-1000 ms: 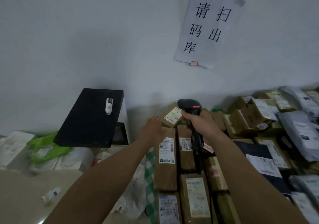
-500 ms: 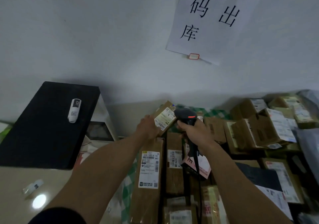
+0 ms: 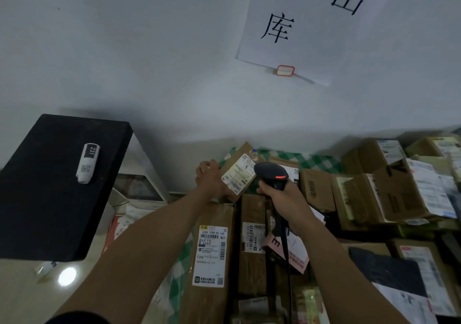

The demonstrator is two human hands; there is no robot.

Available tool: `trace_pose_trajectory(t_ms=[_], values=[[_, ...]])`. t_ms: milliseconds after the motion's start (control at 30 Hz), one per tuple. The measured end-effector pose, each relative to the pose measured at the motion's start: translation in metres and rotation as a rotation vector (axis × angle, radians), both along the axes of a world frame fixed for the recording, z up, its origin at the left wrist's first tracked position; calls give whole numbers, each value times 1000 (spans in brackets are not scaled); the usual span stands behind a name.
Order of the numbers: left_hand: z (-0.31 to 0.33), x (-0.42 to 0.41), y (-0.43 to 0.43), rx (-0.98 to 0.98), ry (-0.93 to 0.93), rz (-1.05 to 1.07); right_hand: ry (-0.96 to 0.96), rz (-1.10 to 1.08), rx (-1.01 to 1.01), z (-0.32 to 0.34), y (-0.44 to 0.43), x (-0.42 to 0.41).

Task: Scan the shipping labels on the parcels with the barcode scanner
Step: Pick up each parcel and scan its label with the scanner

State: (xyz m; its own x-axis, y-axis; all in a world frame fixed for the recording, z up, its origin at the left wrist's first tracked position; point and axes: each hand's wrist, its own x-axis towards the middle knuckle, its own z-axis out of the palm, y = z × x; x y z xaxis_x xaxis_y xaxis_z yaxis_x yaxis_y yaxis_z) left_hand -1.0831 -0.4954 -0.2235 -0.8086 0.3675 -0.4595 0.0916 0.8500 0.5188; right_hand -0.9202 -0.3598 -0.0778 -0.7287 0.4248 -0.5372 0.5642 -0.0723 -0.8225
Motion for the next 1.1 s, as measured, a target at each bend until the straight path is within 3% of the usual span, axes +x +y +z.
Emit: trace_pose_trajectory(t_ms=[300,633,900,1100], values=[[15,0,-2,323,-116,86,8,-55,-29,3,1,3],[148,85,-60,845,-132,394,180,-172,11,43,-33,25],[198,168,-103,1105,-168,433,324,-121,-51,87,-86,71],[217,179,-132,1076,-249,454,331,-144,-70,105,-105,99]])
